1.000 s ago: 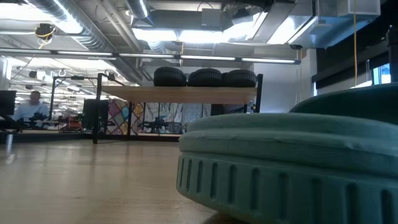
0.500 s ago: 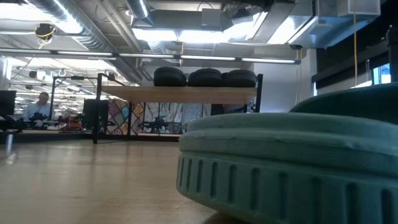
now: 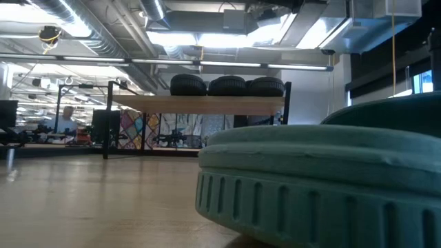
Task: Pick and place slides into the shelf
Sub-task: Put the black slide on the shelf
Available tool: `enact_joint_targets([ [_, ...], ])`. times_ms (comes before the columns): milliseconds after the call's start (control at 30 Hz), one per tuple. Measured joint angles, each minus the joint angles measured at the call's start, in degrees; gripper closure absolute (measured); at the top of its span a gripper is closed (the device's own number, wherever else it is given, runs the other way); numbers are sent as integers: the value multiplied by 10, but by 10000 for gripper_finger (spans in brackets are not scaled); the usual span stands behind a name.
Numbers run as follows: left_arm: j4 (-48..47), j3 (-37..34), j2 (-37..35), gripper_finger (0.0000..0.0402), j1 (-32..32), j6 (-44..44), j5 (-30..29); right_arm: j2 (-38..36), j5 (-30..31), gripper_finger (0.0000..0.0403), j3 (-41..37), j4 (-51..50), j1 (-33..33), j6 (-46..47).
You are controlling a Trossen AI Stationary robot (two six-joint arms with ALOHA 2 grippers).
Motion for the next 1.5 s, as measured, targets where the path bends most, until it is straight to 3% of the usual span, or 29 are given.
enact_joint_targets([
  [167,-52,0,5,133,0,8,-2,0,0,163,0,0,0,0],
  [500,-51,-1,5,133,0,29,-11,0,0,163,0,0,-5,0],
  [833,-44,-34,5,133,0,7,-4,0,0,163,0,0,-11,0],
  [1500,14,-35,5,133,1,2,-11,0,0,163,0,0,-11,-2],
])
